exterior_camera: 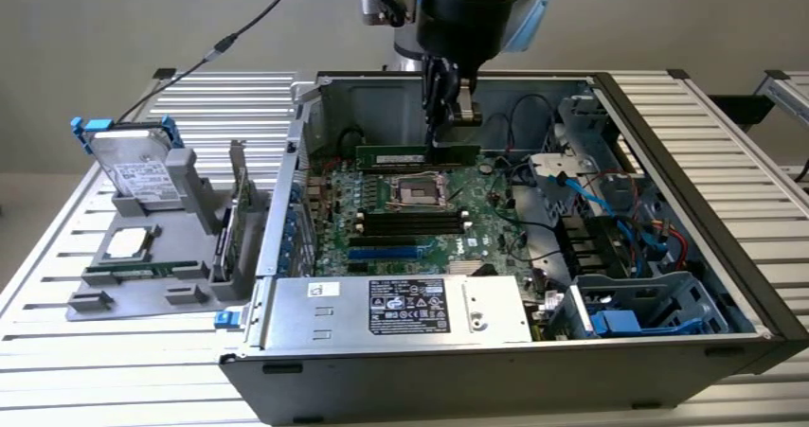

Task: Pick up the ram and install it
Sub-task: 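Pick up the ram and move it above insertion slot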

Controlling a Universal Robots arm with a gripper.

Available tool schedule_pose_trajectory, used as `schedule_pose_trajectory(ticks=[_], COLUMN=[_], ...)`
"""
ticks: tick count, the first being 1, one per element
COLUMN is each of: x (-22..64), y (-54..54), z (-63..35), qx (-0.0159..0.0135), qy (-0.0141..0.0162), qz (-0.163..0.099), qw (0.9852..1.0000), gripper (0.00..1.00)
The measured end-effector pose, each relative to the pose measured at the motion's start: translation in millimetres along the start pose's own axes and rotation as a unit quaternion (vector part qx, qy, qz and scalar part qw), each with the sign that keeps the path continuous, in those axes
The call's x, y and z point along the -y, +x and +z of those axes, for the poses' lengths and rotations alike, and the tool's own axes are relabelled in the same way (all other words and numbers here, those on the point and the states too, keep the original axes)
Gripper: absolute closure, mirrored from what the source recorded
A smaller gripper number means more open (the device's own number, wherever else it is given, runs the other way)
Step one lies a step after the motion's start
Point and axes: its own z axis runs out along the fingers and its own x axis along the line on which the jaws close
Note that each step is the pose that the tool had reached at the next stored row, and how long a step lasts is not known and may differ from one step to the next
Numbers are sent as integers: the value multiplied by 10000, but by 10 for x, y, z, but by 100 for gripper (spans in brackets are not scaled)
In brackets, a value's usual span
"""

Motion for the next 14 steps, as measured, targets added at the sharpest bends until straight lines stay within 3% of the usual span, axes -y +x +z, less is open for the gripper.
schedule_pose_trajectory(ticks=[10,14], x=[74,91], y=[-57,-140], z=[173,242], qx=[13,14], qy=[-15,-16], qz=[140,150], qw=[9999,9999], gripper=[86,86])
